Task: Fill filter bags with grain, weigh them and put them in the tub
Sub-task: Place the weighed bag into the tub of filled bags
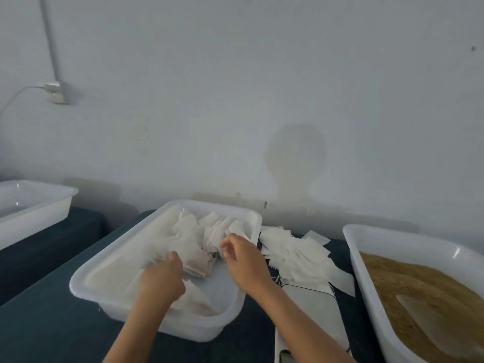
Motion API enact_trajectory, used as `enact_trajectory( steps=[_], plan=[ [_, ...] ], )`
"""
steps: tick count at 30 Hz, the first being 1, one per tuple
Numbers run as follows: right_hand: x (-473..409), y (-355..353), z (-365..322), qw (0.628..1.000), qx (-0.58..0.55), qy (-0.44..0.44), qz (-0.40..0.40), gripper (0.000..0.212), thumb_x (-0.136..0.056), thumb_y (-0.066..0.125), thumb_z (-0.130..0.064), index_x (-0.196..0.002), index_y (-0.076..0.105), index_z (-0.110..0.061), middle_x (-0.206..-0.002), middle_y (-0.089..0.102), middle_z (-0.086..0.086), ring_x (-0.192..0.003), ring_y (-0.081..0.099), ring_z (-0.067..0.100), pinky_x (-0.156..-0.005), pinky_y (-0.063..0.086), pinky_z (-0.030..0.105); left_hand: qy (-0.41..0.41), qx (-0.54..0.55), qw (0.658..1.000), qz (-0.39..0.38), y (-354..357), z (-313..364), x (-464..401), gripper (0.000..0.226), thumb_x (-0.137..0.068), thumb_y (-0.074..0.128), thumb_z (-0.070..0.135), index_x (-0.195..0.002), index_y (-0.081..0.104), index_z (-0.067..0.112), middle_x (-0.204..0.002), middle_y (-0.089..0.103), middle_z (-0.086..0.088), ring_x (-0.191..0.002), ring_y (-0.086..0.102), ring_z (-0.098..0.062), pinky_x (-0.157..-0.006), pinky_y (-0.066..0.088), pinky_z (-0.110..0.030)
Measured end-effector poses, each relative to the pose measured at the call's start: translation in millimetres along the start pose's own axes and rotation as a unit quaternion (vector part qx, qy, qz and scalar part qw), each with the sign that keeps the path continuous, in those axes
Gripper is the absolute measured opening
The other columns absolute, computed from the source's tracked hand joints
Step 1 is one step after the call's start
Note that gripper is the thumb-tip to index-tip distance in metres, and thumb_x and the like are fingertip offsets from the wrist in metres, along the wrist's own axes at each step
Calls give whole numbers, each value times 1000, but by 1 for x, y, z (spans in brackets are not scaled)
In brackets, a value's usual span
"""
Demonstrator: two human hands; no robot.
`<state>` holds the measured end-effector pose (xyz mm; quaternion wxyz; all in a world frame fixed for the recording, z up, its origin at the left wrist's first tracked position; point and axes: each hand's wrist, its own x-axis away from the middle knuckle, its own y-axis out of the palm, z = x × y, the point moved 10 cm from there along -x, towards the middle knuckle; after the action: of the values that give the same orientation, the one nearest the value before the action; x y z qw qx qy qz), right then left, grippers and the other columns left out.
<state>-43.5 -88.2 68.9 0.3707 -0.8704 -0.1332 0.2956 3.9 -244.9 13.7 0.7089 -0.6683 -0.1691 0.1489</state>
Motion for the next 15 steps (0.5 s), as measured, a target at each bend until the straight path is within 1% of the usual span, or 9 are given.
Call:
enact_trajectory(
  steps=[2, 3, 5, 6, 8, 10, 11, 13, 15],
  plan=[
    [-6, -31, 31, 998, -9, 49, 48, 18, -95, 43, -14, -104, 59, -18, -103, 62, -5, -89, 56, 11, -78, 46, 26, 1, 64, 992, 109, -36, 18, 11, 35, -92, 47, 19, -123, 33, 13, -109, 59, -1, -100, 58, -20, -78, 43, -28],
    [-8, -45, 48, 995, -5, 76, 66, 19, -95, 43, -13, -102, 59, -18, -103, 62, -5, -90, 56, 12, -76, 45, 27, 14, 109, 983, 149, -50, 32, 18, 28, -93, 44, 17, -120, 35, 14, -107, 60, 0, -100, 57, -20, -78, 44, -29],
    [-10, -72, 84, 988, 8, 131, 87, 20, -95, 41, -13, -102, 59, -18, -105, 63, -4, -92, 56, 13, -75, 43, 27, 72, 193, 958, 198, -72, 69, 33, 19, -96, 41, 18, -115, 39, 17, -106, 61, 3, -98, 57, -17, -79, 45, -28],
    [-10, -83, 101, 984, 14, 156, 85, 21, -95, 40, -11, -103, 59, -17, -107, 63, -2, -94, 56, 14, -77, 43, 28, 112, 227, 946, 203, -77, 92, 42, 16, -97, 40, 21, -113, 41, 18, -104, 61, 5, -95, 58, -15, -78, 45, -28],
    [-8, -101, 132, 978, 40, 198, 54, 23, -92, 40, -8, -105, 58, -13, -111, 62, 3, -101, 55, 20, -83, 45, 30, 202, 277, 920, 190, -77, 141, 60, 14, -97, 40, 24, -111, 42, 22, -99, 62, 7, -89, 59, -14, -75, 45, -28],
    [-5, -115, 154, 972, 102, 214, 8, 22, -91, 42, -8, -104, 59, -8, -112, 62, 7, -102, 56, 24, -86, 46, 34, 273, 286, 903, 167, -65, 187, 74, 13, -97, 38, 25, -109, 42, 23, -96, 64, 7, -87, 58, -14, -73, 44, -28],
    [-2, -120, 163, 966, 137, 219, -16, 23, -91, 42, -9, -105, 60, -5, -112, 63, 9, -102, 57, 26, -87, 47, 36, 292, 281, 901, 154, -56, 205, 76, 12, -97, 37, 26, -108, 42, 23, -95, 64, 6, -85, 58, -13, -73, 44, -28],
    [4, -124, 179, 951, 195, 232, -67, 28, -90, 42, -9, -109, 61, 0, -114, 63, 16, -104, 58, 32, -89, 48, 41, 304, 271, 904, 133, -37, 232, 72, 12, -98, 36, 26, -107, 42, 22, -98, 63, 5, -82, 55, -12, -69, 42, -25],
    [10, -121, 195, 933, 236, 245, -118, 31, -90, 42, -7, -114, 60, 1, -119, 61, 17, -108, 58, 32, -93, 47, 41, 298, 259, 911, 116, -21, 252, 60, 14, -99, 35, 23, -109, 45, 19, -101, 63, 2, -78, 50, -11, -60, 36, -21]
  ],
)
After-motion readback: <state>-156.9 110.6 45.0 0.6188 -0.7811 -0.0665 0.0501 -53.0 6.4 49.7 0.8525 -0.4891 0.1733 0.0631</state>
